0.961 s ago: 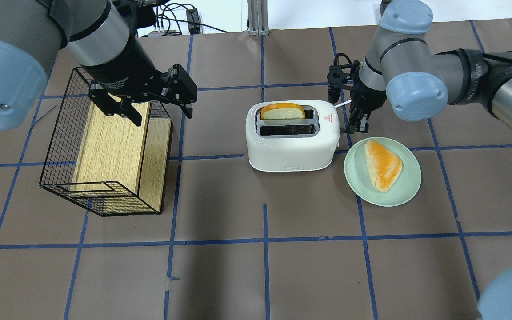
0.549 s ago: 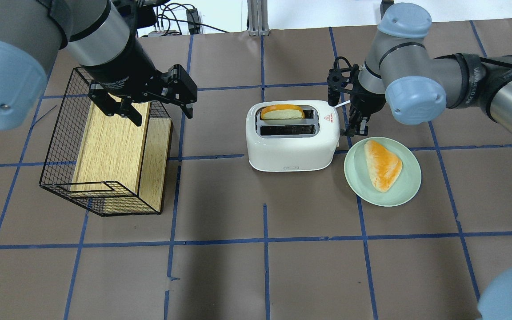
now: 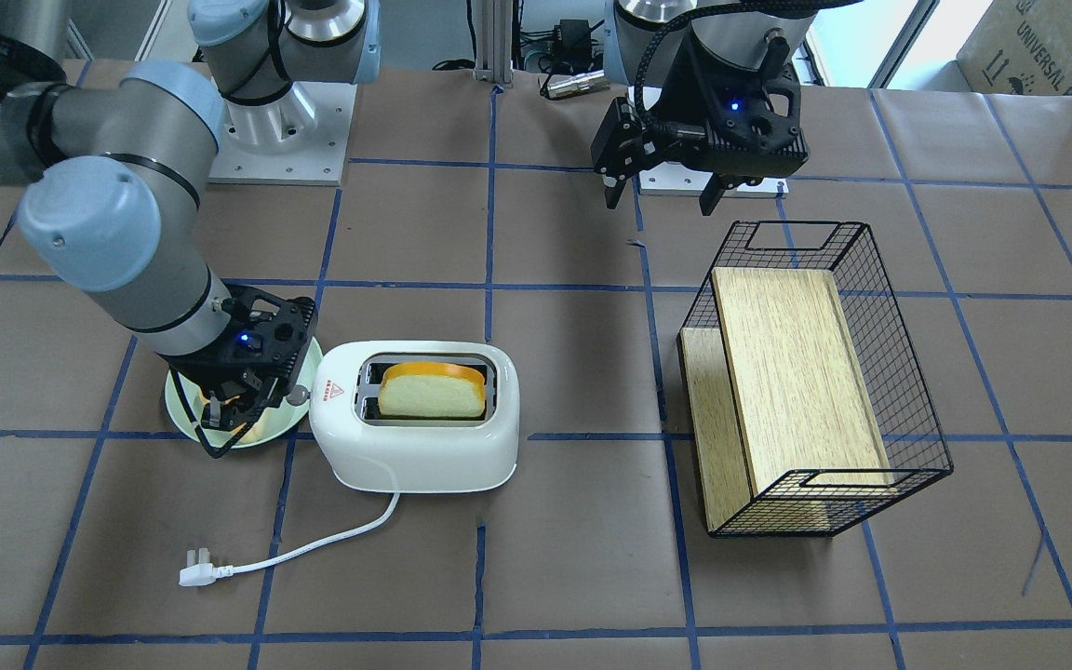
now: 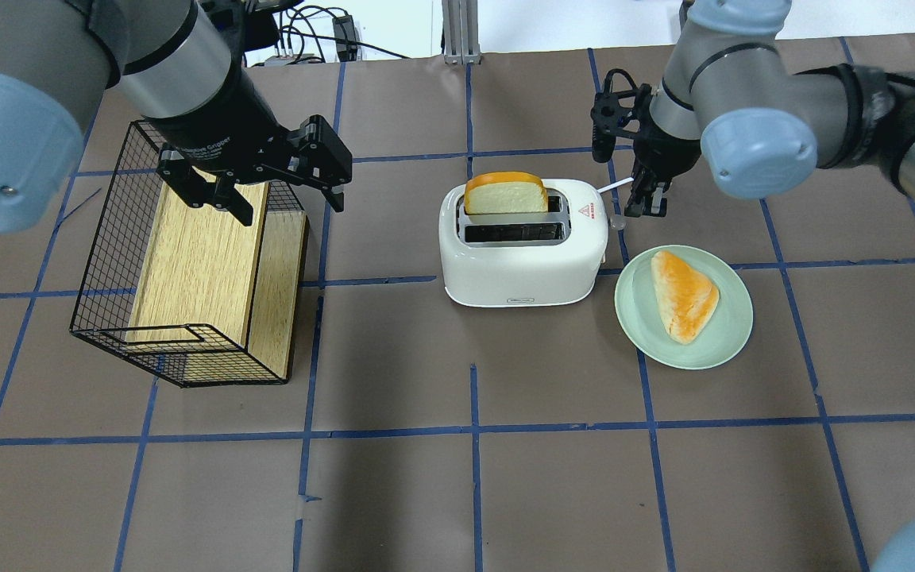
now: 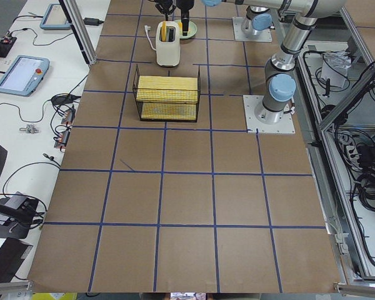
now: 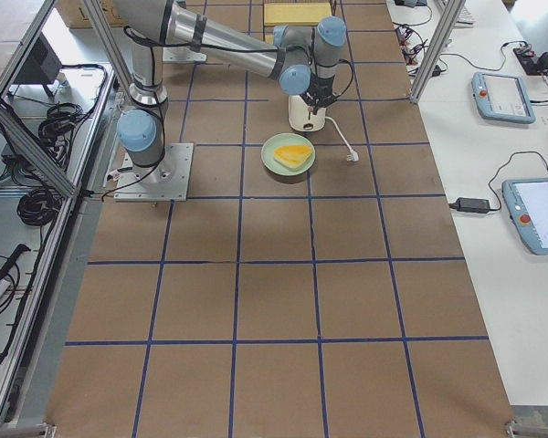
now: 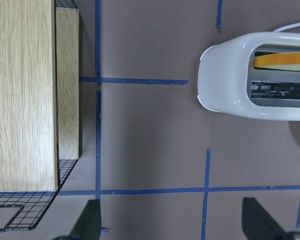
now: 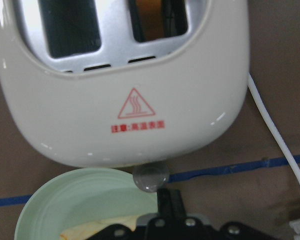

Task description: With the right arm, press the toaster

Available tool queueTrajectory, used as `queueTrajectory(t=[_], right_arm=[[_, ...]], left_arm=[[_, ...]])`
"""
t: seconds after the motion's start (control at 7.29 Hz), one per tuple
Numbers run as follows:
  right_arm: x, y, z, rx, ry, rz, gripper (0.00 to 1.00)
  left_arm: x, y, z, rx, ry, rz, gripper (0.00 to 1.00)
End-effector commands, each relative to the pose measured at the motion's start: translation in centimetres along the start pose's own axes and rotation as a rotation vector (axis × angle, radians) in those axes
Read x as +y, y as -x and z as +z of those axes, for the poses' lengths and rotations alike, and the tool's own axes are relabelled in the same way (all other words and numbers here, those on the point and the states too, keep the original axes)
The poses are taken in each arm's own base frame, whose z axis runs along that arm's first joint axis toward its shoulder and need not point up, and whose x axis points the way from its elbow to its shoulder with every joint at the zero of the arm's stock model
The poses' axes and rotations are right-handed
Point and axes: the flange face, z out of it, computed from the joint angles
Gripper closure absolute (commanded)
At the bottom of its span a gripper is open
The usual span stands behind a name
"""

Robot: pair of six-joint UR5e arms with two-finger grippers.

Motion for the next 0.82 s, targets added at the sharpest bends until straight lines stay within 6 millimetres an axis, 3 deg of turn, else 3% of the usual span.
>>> queueTrajectory(t=[0.0,0.14,0.41,0.55,0.69], right_arm=[[0.0,2.3,-6.0,-0.096,0.019,0.167,0.54],[0.2,3.7,-6.3,-0.1,0.018,0.276,0.18],[0.5,10.0,-8.8,-0.059,-0.026,0.526,0.13],[1.0,12.7,-9.1,-0.048,-0.031,0.659,0.12],[1.0,13.2,-9.5,-0.043,-0.032,0.798,0.09]], left_arm=[[0.0,0.0,0.0,0.0,0.0,-0.001,0.0],[0.0,0.0,0.0,0.0,0.0,-0.001,0.0],[0.0,0.0,0.0,0.0,0.0,0.001,0.0],[0.0,0.0,0.0,0.0,0.0,0.001,0.0],[0.0,0.0,0.0,0.0,0.0,0.001,0.0]])
